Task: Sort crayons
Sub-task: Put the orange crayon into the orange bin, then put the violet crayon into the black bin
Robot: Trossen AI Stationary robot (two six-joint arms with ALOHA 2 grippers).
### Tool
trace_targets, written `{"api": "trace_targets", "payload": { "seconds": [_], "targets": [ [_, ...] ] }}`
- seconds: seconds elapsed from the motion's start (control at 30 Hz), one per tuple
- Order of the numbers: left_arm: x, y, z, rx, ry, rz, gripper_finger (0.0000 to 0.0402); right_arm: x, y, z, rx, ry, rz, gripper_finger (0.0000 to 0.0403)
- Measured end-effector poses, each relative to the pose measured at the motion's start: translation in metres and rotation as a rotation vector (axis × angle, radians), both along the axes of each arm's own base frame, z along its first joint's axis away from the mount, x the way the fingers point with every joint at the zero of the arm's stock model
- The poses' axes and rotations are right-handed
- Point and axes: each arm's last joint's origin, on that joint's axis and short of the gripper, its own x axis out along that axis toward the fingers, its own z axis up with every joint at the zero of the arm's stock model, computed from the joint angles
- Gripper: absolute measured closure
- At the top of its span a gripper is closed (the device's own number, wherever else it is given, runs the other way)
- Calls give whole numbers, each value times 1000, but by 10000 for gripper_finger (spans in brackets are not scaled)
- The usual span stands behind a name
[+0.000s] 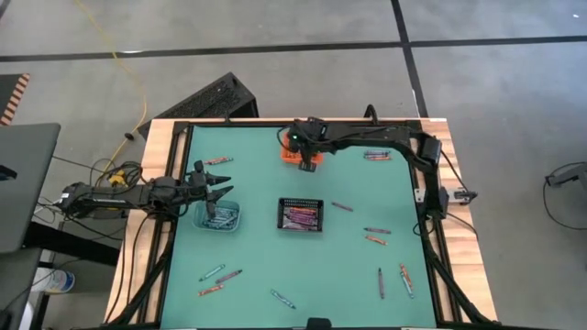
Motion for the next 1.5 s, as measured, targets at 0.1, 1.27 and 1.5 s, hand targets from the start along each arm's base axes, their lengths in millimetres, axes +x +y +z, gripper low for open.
{"api": "trace_targets", "payload": {
  "seconds": [0.1, 1.27, 1.5],
  "targets": [
    [0, 0, 0, 0, 0, 0, 272, 0, 0, 2, 7, 15, -3, 333],
    [0, 0, 0, 0, 0, 0, 272, -165, 294, 65, 443, 117, -133, 316],
    [0, 0, 0, 0, 0, 1, 272, -195, 338, 21, 560, 73, -200, 316]
  ]
}}
